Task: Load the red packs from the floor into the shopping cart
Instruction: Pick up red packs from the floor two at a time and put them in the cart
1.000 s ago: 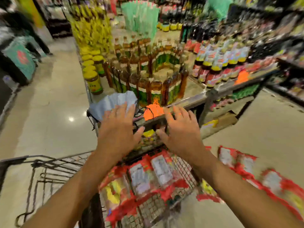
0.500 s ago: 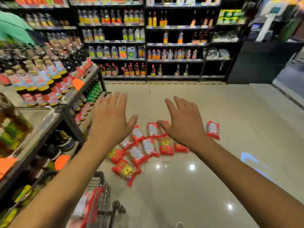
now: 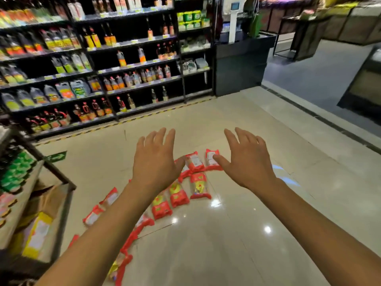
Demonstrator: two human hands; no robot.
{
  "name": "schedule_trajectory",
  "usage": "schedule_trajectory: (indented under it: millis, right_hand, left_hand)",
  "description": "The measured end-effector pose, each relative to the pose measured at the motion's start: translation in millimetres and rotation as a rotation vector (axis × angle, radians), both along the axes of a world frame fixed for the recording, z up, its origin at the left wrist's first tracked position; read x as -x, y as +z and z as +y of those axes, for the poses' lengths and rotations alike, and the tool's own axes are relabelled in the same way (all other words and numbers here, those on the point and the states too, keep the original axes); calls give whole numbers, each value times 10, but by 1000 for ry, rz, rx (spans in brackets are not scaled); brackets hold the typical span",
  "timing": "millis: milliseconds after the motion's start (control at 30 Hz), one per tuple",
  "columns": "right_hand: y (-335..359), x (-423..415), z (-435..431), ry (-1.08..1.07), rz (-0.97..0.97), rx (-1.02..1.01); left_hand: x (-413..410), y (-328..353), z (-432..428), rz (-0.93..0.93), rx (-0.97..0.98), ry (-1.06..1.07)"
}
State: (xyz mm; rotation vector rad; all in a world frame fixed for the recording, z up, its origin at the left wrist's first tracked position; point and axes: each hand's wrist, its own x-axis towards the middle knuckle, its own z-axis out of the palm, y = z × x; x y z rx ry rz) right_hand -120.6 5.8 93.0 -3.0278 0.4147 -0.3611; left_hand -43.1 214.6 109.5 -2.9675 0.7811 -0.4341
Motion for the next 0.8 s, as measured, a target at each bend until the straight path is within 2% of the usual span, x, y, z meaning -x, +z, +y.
schedule_trajectory:
  millis: [200,400,600,800]
  right_hand:
    - [-158,-642,-972,19,48,-21]
    - [-391,-1697,-1455,78,104,-25]
    - [-875,-3185,-1849,104,195,15]
    - [-1608,-4668,-2388,77,397,-31]
  left_hand:
    - [-665,-168,-1025,51,-5,-17]
    - [-1602,-455,-1511,96,-1,19]
    - [-3064,-1086,-1864,171,44,69]
    - [-4805,-1984,-2331,356,93,136]
